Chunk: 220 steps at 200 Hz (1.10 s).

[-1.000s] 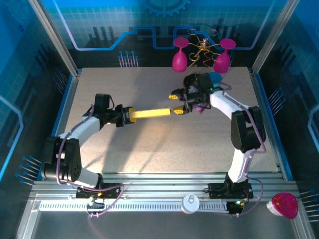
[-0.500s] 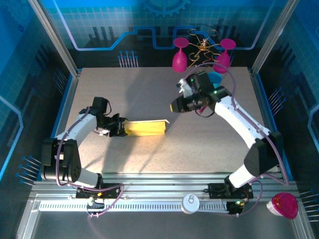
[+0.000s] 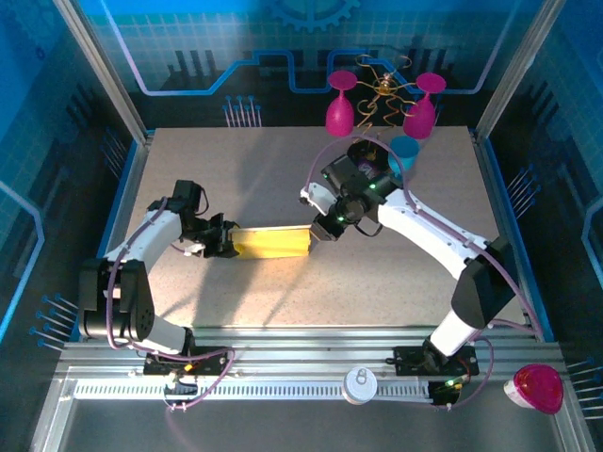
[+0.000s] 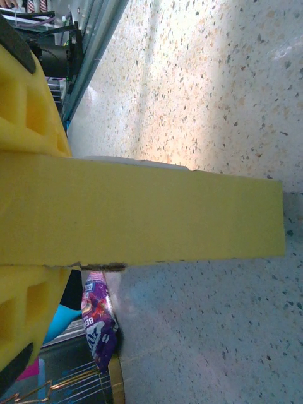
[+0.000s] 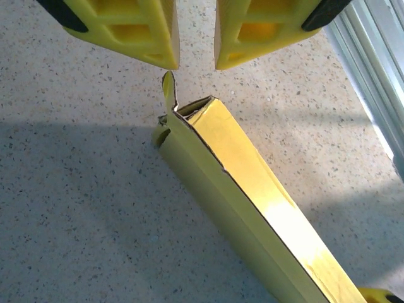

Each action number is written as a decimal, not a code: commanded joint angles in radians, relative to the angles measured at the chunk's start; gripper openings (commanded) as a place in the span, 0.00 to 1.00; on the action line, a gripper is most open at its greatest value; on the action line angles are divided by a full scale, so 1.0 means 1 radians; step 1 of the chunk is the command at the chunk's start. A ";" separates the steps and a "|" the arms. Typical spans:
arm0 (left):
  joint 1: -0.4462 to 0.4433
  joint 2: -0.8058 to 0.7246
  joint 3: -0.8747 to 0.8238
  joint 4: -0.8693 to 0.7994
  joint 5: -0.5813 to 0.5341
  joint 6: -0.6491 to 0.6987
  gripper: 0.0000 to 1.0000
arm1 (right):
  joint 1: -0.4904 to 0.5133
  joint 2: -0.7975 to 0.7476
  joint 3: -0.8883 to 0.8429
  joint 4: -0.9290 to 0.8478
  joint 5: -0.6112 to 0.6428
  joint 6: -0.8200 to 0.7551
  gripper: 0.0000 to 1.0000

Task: Fold the paper box

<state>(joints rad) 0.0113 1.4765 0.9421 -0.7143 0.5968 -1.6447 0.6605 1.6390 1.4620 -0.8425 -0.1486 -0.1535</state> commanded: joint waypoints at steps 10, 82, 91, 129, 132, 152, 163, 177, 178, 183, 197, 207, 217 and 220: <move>0.012 0.026 0.023 -0.054 -0.036 0.019 0.23 | 0.023 0.026 0.058 -0.055 0.040 -0.020 0.20; 0.014 0.031 0.021 -0.044 -0.032 0.023 0.24 | 0.033 0.089 0.093 -0.074 0.036 0.009 0.14; 0.014 0.034 0.021 -0.044 -0.030 0.023 0.24 | 0.032 0.089 0.097 -0.072 0.037 0.011 0.14; 0.015 0.035 0.023 -0.039 -0.028 0.025 0.24 | 0.038 0.103 0.109 -0.076 0.023 0.017 0.07; 0.015 0.035 0.023 -0.038 -0.029 0.025 0.24 | 0.039 0.104 0.108 -0.076 0.023 0.018 0.07; 0.015 0.038 0.023 -0.036 -0.027 0.027 0.24 | 0.038 0.105 0.100 -0.073 0.022 0.024 0.08; 0.015 0.038 0.023 -0.036 -0.025 0.027 0.24 | 0.038 0.104 0.095 -0.072 0.021 0.027 0.08; 0.015 0.038 0.023 -0.035 -0.026 0.029 0.24 | 0.038 0.105 0.092 -0.069 0.021 0.031 0.08; 0.015 0.038 0.023 -0.035 -0.026 0.029 0.24 | 0.038 0.105 0.092 -0.070 0.022 0.031 0.08; 0.015 0.038 0.023 -0.035 -0.026 0.028 0.24 | 0.039 0.104 0.091 -0.070 0.024 0.032 0.08; 0.015 0.039 0.023 -0.033 -0.024 0.029 0.25 | 0.038 0.105 0.089 -0.066 0.029 0.038 0.07; 0.015 0.039 0.024 -0.032 -0.023 0.030 0.24 | 0.038 0.107 0.090 -0.063 0.029 0.045 0.06; 0.015 0.039 0.023 -0.030 -0.021 0.030 0.25 | 0.038 0.108 0.092 -0.064 0.027 0.048 0.05; 0.015 0.040 0.023 -0.030 -0.021 0.030 0.25 | 0.038 0.109 0.092 -0.064 0.028 0.050 0.04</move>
<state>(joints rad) 0.0177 1.4918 0.9474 -0.7177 0.6033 -1.6379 0.6827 1.7317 1.5448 -0.8909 -0.1123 -0.1230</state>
